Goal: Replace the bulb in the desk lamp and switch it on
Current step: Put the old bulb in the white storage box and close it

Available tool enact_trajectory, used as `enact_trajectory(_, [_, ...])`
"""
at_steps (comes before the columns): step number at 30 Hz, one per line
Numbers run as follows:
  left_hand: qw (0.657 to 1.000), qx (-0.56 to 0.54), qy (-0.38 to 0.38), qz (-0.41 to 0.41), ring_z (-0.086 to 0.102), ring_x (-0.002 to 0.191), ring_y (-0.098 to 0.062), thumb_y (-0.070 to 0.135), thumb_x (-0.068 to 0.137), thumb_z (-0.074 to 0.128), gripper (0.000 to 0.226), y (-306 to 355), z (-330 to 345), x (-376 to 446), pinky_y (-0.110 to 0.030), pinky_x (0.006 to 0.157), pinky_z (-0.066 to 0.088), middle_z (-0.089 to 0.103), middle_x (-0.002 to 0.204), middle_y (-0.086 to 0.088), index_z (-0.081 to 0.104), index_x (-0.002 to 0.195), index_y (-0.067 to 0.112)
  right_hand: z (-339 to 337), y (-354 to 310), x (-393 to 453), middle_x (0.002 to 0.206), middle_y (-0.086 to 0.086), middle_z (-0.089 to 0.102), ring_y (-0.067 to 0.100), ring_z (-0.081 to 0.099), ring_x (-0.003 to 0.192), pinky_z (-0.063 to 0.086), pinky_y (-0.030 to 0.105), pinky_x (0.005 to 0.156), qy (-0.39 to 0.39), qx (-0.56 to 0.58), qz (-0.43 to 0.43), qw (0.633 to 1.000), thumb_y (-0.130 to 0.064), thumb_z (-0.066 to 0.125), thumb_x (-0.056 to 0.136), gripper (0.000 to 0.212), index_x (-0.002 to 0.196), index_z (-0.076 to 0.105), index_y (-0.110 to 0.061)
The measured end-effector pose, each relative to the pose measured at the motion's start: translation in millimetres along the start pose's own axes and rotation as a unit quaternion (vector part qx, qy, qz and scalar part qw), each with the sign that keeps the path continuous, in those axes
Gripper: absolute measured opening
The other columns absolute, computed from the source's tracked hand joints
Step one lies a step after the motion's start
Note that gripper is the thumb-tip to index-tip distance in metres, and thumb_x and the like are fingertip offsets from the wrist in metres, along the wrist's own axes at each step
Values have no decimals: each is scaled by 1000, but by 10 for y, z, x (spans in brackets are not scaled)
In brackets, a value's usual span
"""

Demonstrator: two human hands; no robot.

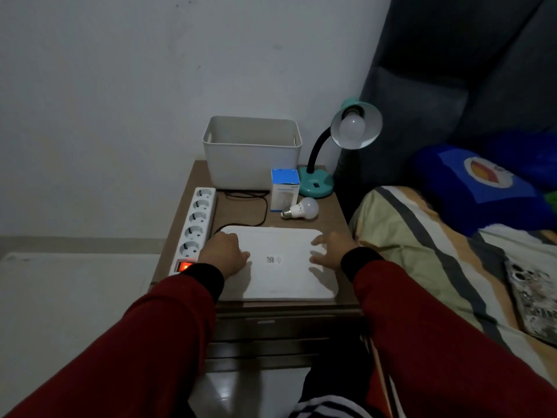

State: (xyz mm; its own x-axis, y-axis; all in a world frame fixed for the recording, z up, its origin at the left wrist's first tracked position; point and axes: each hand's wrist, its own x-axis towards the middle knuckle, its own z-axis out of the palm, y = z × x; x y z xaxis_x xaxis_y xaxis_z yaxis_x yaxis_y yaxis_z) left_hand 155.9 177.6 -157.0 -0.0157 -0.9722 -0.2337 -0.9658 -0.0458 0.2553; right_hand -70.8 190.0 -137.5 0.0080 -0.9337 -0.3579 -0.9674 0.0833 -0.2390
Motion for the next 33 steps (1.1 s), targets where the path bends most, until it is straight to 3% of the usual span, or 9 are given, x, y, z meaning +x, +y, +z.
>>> enact_trajectory(4, [1000,7,18,10,55,116,-33,32,90,55,45,37,-136,293,-37,92,48,58,124,-20,55,123,1,-231,19,273,130,14,56,28,53,119,44,31,96,58,34,0,998,-32,66,84,49,128,56,-14])
enact_trajectory(10, [1000,17,23,2,56,114,-36,26,89,53,38,68,-288,798,-36,91,48,60,121,-22,57,117,1,-410,79,732,143,14,39,26,40,132,33,27,109,104,89,-33,990,-16,74,76,62,134,51,-17])
enact_trajectory(20, [998,50,14,-19,58,111,-32,29,91,50,36,117,-282,1363,-36,92,48,59,122,-16,59,118,6,-324,142,1330,145,10,37,25,38,134,34,35,113,63,129,-40,989,-23,84,62,89,140,41,-23])
enact_trajectory(23, [997,78,7,-15,59,108,-31,30,92,49,34,131,-269,1441,-34,88,48,61,119,-15,61,115,7,-290,174,1437,145,10,37,26,38,135,32,34,114,52,165,-38,984,-20,83,64,88,140,40,-23])
enact_trajectory(29, [996,90,2,-16,61,106,-31,34,91,50,36,132,-291,1437,-34,85,49,62,116,-15,62,111,7,-266,221,1463,136,5,55,21,49,126,38,29,106,32,215,-38,975,-13,81,67,74,134,50,-20])
enact_trajectory(33, [996,84,-17,-3,57,112,-32,34,88,54,39,133,-420,1351,-36,92,49,60,121,-18,62,111,3,-372,208,1302,134,5,56,21,51,123,40,28,102,37,206,-35,977,-18,82,68,72,133,52,-20])
